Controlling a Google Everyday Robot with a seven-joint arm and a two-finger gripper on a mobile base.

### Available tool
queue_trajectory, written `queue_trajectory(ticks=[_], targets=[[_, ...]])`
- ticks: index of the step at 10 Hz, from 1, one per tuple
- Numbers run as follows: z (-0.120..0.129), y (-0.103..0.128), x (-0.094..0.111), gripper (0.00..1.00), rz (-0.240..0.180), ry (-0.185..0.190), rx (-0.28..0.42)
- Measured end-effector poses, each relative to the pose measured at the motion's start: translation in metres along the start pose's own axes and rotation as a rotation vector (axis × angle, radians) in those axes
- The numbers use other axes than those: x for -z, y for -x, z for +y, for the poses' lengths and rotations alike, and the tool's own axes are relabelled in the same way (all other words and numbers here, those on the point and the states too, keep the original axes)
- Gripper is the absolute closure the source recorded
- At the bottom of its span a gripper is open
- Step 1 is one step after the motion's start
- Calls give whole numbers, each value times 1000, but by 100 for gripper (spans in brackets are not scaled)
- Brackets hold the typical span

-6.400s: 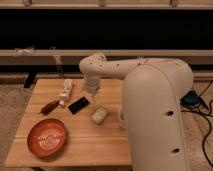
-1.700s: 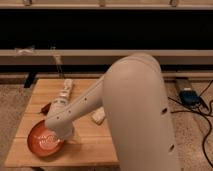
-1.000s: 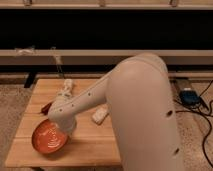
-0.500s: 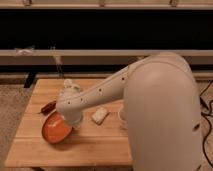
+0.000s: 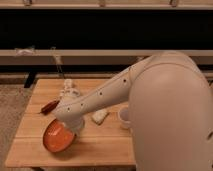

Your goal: Drag the ceramic bowl in a circle

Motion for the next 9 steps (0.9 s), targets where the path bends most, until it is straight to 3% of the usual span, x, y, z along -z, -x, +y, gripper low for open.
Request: queue_trajectory(ticks=[4,9], targets=[[-5,43,-1,100,-30,22,110],[-76,60,-6,100,-47,16,292]])
